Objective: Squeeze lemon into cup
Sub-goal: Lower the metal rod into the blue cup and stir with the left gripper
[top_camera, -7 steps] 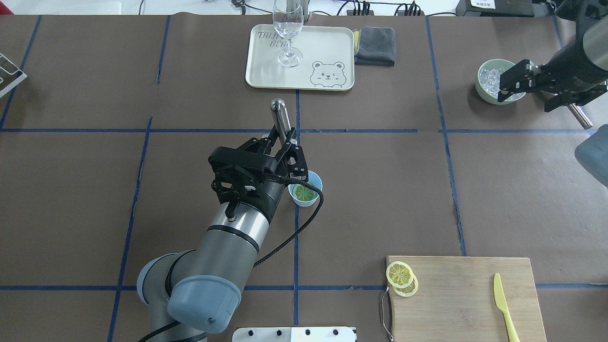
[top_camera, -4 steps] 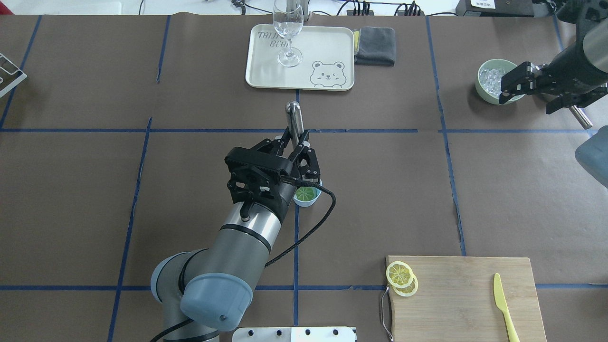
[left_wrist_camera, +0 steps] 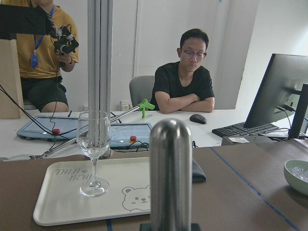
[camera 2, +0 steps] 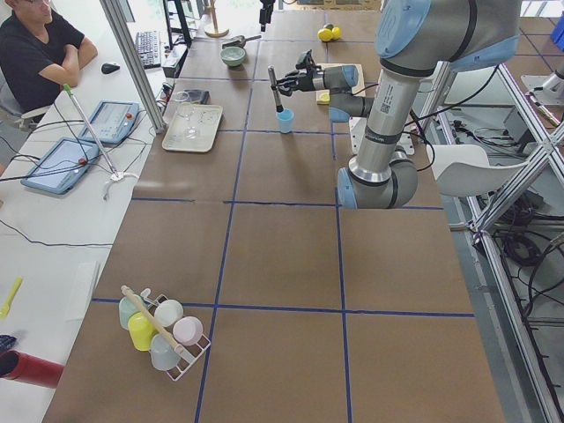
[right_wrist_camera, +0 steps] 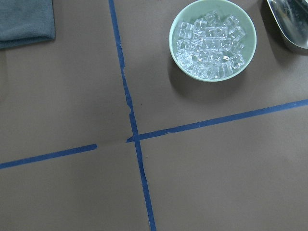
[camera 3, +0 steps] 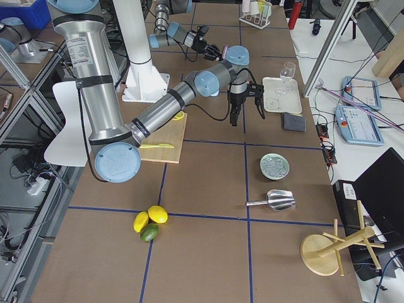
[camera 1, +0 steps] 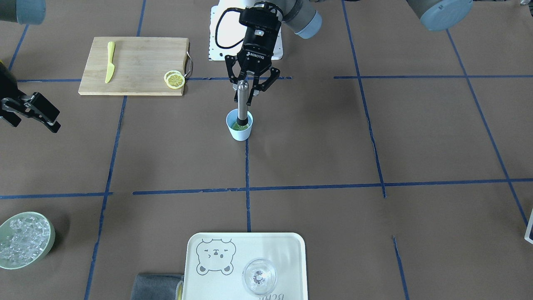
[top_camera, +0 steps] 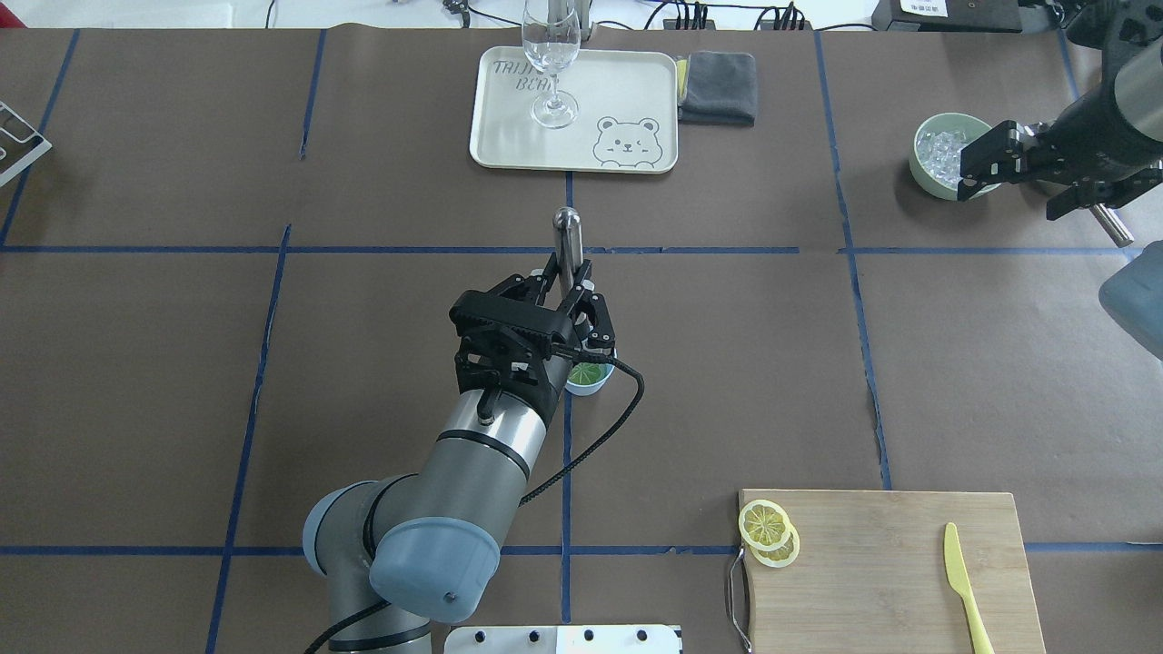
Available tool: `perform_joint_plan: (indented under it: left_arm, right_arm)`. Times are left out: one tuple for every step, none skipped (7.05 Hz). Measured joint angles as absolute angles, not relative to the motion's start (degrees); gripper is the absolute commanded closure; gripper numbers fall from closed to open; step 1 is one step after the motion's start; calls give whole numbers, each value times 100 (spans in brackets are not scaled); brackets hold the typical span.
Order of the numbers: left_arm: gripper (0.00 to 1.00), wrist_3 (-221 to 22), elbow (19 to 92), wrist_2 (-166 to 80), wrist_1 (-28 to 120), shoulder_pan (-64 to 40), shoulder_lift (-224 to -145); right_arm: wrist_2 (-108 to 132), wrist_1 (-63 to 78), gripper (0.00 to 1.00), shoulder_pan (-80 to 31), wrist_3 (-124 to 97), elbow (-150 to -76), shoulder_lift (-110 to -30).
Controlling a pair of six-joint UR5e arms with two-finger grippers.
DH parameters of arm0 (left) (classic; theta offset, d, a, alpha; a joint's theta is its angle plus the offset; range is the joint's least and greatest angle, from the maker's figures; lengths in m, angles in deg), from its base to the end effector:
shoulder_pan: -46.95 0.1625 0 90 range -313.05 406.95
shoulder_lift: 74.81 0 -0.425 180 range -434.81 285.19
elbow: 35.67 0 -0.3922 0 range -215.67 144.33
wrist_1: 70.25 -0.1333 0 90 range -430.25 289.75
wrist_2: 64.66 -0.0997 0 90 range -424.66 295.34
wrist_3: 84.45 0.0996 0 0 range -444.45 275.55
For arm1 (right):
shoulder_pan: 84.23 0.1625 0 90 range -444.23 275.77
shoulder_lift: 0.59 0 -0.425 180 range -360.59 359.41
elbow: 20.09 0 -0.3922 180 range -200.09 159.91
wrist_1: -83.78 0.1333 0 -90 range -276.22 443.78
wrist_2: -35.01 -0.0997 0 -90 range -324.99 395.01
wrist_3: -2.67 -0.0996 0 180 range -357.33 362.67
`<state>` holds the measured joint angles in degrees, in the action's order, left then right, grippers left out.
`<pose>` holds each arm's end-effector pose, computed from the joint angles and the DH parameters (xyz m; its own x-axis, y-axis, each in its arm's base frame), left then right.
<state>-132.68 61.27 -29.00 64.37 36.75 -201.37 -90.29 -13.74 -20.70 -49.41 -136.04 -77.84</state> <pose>0.5516 -0.3169 0.1362 0.6252 0.2821 -0.7277 0.6516 0.3245 0.6857 -0.1672 -0.5058 0.3497 0.6679 0.2160 0.7122 -0.2368 0.9689 -0.0718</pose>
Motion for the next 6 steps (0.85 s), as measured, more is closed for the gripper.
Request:
perform_joint_plan:
  left_arm:
    - [100,-13281,6065,-2903,6441,3675,-20136]
    - [100,-13300,5989,-2905,6445,3676,-20143]
    - [100,-13316,5905,-2906,6447,3677,-20177]
    - [100,-13326,5826,-2907,6448,3679,-20234]
    - [100,-13329,5768,-2907,6451,3681,-20277]
    - [100,-13333,5717,-2905,6453,3683,-20297]
  right_arm:
    - [-9037,-1371,0,-2057,-4941,-13604,-7788]
    - [-9044,-1370,0,-2044,-4940,-13607,-7794]
    - [-9048,-1370,0,-2038,-4943,-13609,-7796]
    - [-9049,-1369,0,-2036,-4944,-13610,-7795]
    - [-9048,-1369,0,-2034,-4943,-13607,-7794]
    - [-9044,-1367,0,-2034,-4939,-13600,-7795]
